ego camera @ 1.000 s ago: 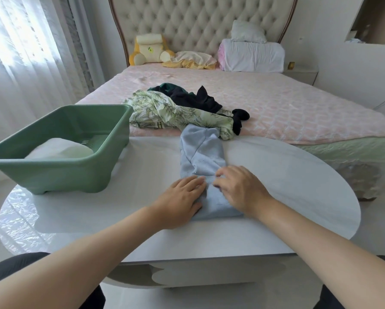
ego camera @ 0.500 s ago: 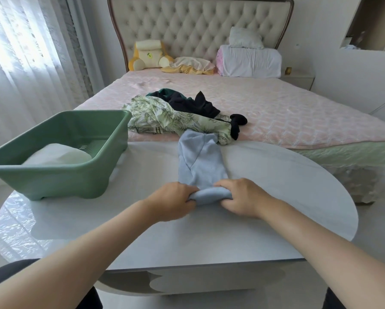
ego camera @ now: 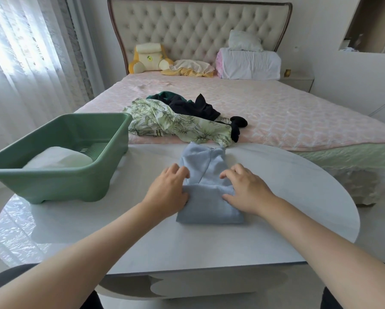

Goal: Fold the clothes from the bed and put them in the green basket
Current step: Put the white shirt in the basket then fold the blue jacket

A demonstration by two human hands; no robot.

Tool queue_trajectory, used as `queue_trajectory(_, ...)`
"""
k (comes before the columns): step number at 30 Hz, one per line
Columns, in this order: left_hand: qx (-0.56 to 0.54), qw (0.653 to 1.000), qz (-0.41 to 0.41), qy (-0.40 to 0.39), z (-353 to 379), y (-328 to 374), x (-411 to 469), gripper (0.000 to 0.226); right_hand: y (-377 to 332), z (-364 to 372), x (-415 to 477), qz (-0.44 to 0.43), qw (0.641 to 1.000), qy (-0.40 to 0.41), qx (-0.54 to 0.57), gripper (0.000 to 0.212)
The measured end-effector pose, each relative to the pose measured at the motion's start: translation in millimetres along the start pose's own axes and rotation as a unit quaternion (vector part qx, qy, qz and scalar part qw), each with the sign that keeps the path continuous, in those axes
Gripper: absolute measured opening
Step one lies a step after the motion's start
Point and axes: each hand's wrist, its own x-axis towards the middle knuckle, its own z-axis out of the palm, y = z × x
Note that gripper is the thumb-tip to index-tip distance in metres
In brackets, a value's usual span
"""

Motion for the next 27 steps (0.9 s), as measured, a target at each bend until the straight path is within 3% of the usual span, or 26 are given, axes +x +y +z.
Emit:
queue_trajectory(2, -0.005, 0.992, 0.126, 0.025, -0.5, 5.6, -0.4, 0.032, -0.9, 1.4, -0.5, -0.069, 0.997, 0.038, 0.010, 0.053)
queue_trajectory(3, -0.023, 0.988, 0.155, -0.007, 0.3, 8.6, -2.8, 0.036, -1.2, 3.7, -1.0, -0.110, 0.993, 0.047, 0.023, 0.052)
queue_trajectory(5, -0.030, 0.983, 0.136, -0.123, 5.1, 13.2, -11.4, 0.050, -2.1, 12.5, -3.5, -0.163, 0.985, 0.034, 0.045, 0.048)
queue_trajectory(7, 0.010, 0.974, 0.095, -0.204, 10.4, 10.0, -19.3, 0.070, -7.1, 19.5, -7.6, -0.159, 0.985, -0.002, 0.068, 0.043)
queue_trajectory(10, 0.060, 0.971, 0.108, -0.204, 8.0, 7.0, -23.7, 0.095, -11.2, 22.8, -11.4, -0.121, 0.989, -0.037, 0.073, 0.046)
queue_trajectory(12, 0.073, 0.971, 0.120, -0.194, 5.8, 8.8, -22.6, 0.101, -8.9, 18.2, -15.5, -0.107, 0.988, -0.096, 0.052, 0.073)
queue_trajectory(14, 0.058, 0.973, 0.120, -0.186, 6.6, 10.0, -21.3, 0.097, -5.9, 14.5, -18.8, -0.118, 0.985, -0.129, 0.010, 0.091)
queue_trajectory(16, 0.030, 0.975, 0.114, -0.187, 6.7, 9.8, -19.3, 0.084, -5.8, 13.4, -20.7, -0.113, 0.985, -0.130, 0.006, 0.089)
queue_trajectory(18, 0.021, 0.975, 0.111, -0.190, 2.9, 11.2, -15.6, 0.063, -9.1, 11.5, -20.0, -0.112, 0.987, -0.117, 0.009, 0.070)
queue_trajectory(21, -0.022, 0.979, 0.086, -0.183, -9.7, 12.6, -8.7, 0.021, -13.0, 1.3, -16.0, -0.100, 0.990, -0.084, 0.050, 0.019)
queue_trajectory(22, -0.055, 0.980, 0.060, -0.183, -13.8, 10.2, -6.5, 0.012, -12.5, -4.3, -15.1, -0.079, 0.990, -0.085, 0.082, 0.018)
queue_trajectory(27, -0.236, 0.944, -0.116, -0.199, -18.1, 2.6, -0.5, 0.024, -1.6, -17.5, -12.2, 0.062, 0.957, -0.115, 0.259, 0.017)
